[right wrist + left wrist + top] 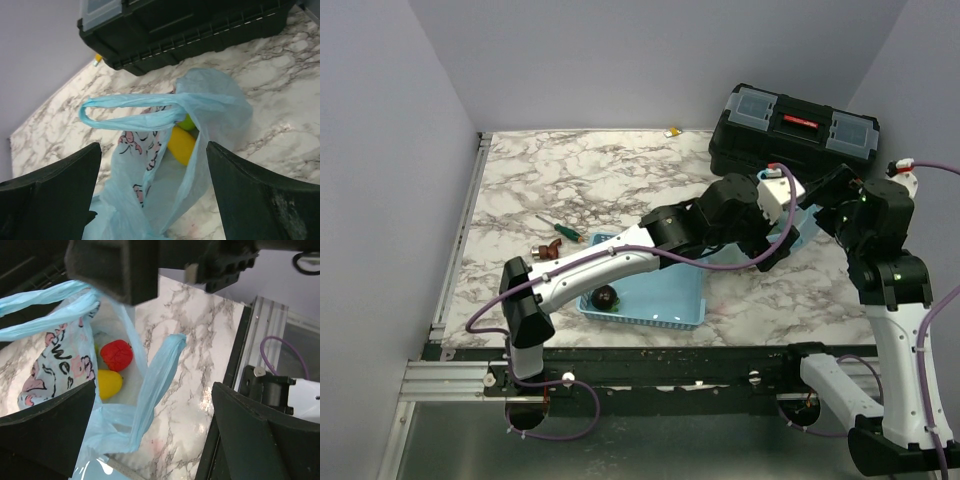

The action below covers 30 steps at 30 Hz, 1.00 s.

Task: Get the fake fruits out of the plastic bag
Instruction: Untie the plastic bag at the center of the board.

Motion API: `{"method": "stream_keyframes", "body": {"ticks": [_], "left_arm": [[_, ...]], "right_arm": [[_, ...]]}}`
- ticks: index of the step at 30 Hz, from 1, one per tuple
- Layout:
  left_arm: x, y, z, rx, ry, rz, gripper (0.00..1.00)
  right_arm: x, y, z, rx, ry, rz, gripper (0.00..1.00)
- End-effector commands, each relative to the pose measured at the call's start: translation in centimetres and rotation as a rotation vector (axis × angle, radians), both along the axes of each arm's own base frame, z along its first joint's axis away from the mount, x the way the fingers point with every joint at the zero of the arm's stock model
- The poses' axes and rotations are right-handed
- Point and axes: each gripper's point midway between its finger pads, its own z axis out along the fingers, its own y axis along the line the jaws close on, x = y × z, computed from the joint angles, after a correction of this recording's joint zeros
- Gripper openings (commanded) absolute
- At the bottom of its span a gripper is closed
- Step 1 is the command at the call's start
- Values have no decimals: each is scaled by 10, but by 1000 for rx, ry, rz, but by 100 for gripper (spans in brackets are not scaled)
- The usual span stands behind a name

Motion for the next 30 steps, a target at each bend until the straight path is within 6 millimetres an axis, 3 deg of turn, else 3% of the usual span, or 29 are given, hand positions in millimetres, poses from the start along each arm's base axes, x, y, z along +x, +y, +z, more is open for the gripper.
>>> {"method": "stream_keyframes", "body": {"ticks": [1,4,6,9,11,13,15,18,21,24,28,30], "left_arm": [[-6,-18,-19,94,-28,-147,99],[13,-24,-27,115,-74,-91,97],[22,-27,-29,113,-85,-65,88],[35,-28,-30,121,-115,-18,68],[46,-23,-26,128,-137,47,48],[53,-13,-15,106,-142,111,31],[58,-2,-6,63,-110,171,21],[62,16,1,1,-14,222,20],[76,32,2,-44,135,292,10],[88,44,-5,-57,268,340,0],[91,57,-17,-48,370,367,0],[94,67,-22,-45,384,397,0]], "right_arm": [[-13,-14,-24,-74,84,-46,87],[-19,-21,-28,-102,113,-73,84],[-22,-24,-33,-121,136,-76,82],[-21,-23,-41,-134,162,-59,77],[-19,-15,-44,-122,166,-12,66],[-16,3,-45,-98,153,94,52],[-12,30,-48,-83,128,260,49],[-8,79,-52,-31,77,565,49],[1,95,-63,21,116,655,45],[11,97,-79,48,140,644,43],[18,83,-117,55,242,538,36],[10,72,-136,82,311,438,35]]}}
